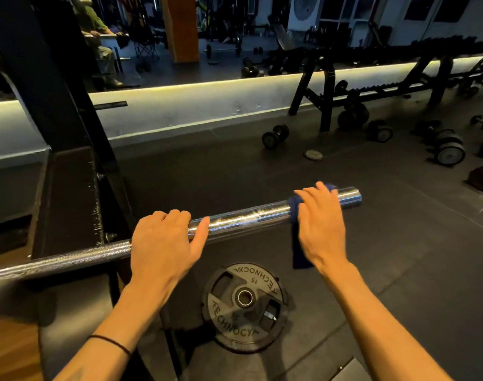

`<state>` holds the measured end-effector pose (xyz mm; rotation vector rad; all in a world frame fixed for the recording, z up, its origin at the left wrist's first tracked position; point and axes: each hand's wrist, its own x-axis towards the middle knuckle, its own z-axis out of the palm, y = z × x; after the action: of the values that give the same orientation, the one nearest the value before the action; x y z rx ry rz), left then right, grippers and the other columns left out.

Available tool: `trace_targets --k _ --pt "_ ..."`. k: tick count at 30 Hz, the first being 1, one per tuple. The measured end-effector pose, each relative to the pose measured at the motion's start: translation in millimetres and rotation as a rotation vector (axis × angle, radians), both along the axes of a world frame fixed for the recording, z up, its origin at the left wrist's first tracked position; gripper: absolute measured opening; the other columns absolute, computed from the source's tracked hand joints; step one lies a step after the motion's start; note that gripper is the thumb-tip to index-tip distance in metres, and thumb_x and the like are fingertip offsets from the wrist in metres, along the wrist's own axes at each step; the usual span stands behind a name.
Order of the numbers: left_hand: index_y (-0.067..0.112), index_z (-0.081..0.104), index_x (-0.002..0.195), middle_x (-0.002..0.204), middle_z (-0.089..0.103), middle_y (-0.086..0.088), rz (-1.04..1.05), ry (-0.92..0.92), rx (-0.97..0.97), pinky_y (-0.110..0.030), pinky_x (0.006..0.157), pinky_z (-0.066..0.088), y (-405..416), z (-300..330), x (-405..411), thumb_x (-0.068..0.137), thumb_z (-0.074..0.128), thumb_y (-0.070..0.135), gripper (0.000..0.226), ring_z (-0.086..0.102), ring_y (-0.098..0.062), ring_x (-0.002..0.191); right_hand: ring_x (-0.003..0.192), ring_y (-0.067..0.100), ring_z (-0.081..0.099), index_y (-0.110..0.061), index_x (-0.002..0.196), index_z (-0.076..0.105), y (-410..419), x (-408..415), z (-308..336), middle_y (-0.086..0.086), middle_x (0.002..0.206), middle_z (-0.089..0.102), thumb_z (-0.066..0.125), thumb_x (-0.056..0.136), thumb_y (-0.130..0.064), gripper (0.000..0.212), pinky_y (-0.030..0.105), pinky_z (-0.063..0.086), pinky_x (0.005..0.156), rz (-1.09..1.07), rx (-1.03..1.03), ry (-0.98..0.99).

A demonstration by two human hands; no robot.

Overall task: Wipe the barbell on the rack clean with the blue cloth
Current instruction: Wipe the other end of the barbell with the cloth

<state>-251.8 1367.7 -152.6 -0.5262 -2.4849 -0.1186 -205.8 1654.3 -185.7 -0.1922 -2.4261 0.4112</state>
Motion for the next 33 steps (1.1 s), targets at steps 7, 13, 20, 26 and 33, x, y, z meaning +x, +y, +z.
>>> trace_targets --k 7,13,20,26,33 --pt "0.018 0.066 0.075 0.064 0.059 0.001 -0.02 0.003 0.008 -0.034 0.059 0.036 -6 0 1 0.097 0.038 0.051 0.049 0.055 -0.02 0.061 0.107 0.031 0.056 -0.005 0.124 0.063 -77 -7 7 0.01 0.117 0.062 0.039 0.105 -0.031 0.04 0.045 0.041 0.103 0.293 0.194 0.046" --pt "0.03 0.077 0.088 0.068 0.066 0.013 -0.176 0.015 0.094 -0.019 0.046 0.027 -25 1 -9 0.093 0.043 0.05 0.04 0.062 -0.01 0.062 0.107 0.036 0.057 -0.004 0.121 0.062 39 7 15 0.014 0.116 0.063 0.039 0.099 -0.034 0.044 0.046 0.037 0.102 -0.006 0.114 -0.034" --pt "0.025 0.076 0.082 0.067 0.067 0.009 -0.181 0.037 0.244 -0.028 0.051 0.043 -22 -6 -11 0.093 0.052 0.041 0.031 0.062 -0.014 0.061 0.109 0.039 0.056 0.0 0.113 0.066 -13 -9 0 0.015 0.114 0.063 0.034 0.099 -0.019 0.04 0.051 0.038 0.107 -0.118 -0.015 0.121" --pt "0.017 0.069 0.069 0.058 0.061 0.002 -0.061 0.048 0.191 -0.028 0.049 0.035 -14 -3 -8 0.092 0.051 0.035 0.035 0.057 -0.021 0.05 0.122 0.033 0.053 -0.007 0.126 0.065 -118 -7 -7 0.01 0.124 0.062 0.044 0.102 -0.025 0.037 0.048 0.034 0.111 0.197 0.076 0.112" --pt "0.013 0.067 0.075 0.073 0.06 0.001 -0.088 0.056 0.363 -0.029 0.055 0.039 -18 -15 -11 0.093 0.053 0.028 0.027 0.055 -0.017 0.065 0.1 0.037 0.059 -0.003 0.115 0.066 2 -3 11 0.015 0.108 0.065 0.048 0.098 -0.03 0.037 0.049 0.045 0.092 0.076 0.168 0.047"
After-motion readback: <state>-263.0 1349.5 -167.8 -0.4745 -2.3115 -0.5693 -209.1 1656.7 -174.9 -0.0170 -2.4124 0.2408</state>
